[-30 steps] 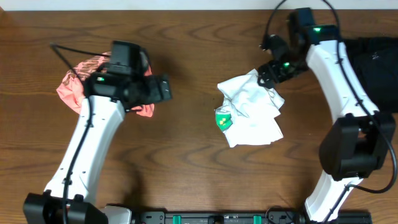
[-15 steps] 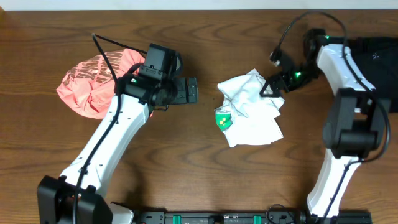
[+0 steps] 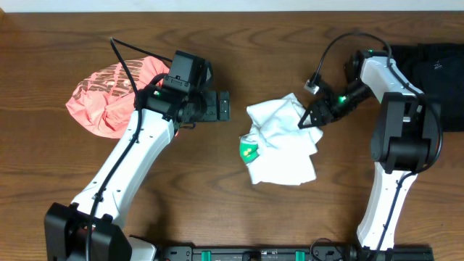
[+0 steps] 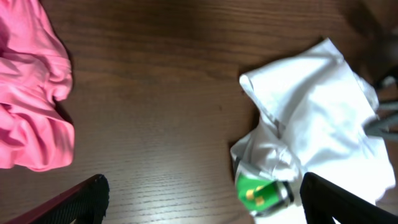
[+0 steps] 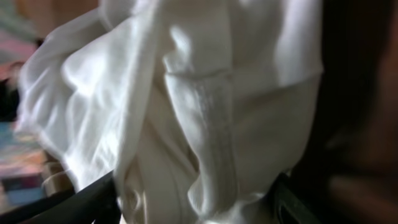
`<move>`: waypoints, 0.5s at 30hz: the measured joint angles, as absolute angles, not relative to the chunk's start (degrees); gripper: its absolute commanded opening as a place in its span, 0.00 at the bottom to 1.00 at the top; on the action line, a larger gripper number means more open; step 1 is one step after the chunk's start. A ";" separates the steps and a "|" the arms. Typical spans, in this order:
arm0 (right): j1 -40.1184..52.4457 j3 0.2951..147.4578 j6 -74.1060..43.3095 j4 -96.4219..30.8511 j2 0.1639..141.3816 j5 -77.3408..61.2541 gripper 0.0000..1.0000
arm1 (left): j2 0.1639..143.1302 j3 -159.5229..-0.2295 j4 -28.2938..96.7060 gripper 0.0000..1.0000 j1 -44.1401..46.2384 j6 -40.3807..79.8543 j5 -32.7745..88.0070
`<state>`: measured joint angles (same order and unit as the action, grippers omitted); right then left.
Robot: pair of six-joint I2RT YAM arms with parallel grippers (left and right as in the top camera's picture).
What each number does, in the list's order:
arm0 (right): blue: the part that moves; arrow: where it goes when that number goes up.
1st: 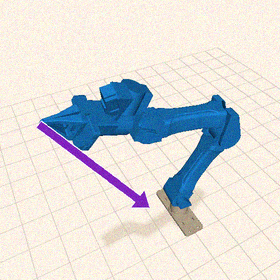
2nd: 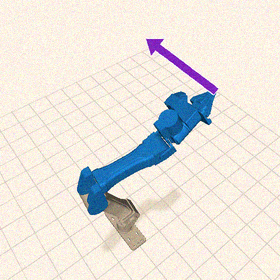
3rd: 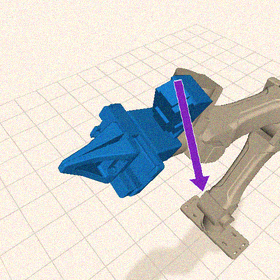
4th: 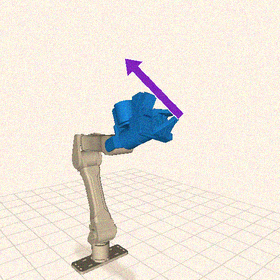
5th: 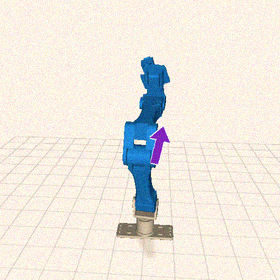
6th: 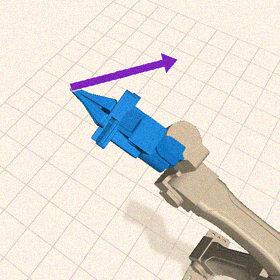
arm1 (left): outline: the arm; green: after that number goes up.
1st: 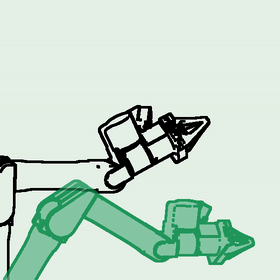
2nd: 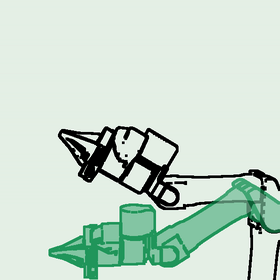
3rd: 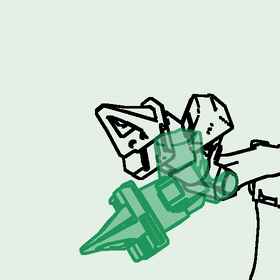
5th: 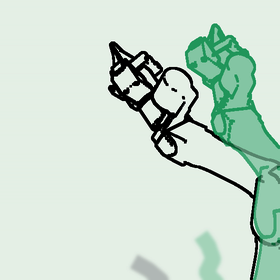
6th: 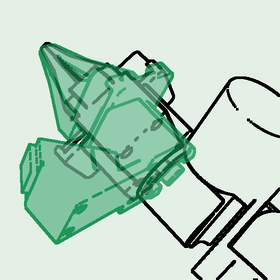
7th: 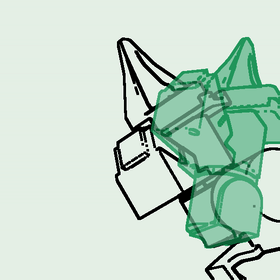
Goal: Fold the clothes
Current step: 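Move the right gripper to the bundle's center and grasp it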
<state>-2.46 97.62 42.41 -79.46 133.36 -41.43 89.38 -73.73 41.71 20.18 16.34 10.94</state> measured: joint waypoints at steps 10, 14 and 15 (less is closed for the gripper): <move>1.78 97.62 44.86 -81.25 133.47 -45.63 0.87 | 89.38 -73.73 41.98 0.98 15.35 16.19 10.09; 4.43 97.62 41.43 -79.05 133.47 -44.29 0.96 | 89.38 -73.73 42.52 0.98 13.26 16.19 10.07; 5.06 97.62 40.58 -78.32 133.47 -43.44 0.98 | 89.38 -73.73 42.65 0.98 12.78 16.19 10.07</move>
<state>5.06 97.62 40.58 -78.32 133.47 -43.44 89.38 -73.73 42.65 12.78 16.19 10.07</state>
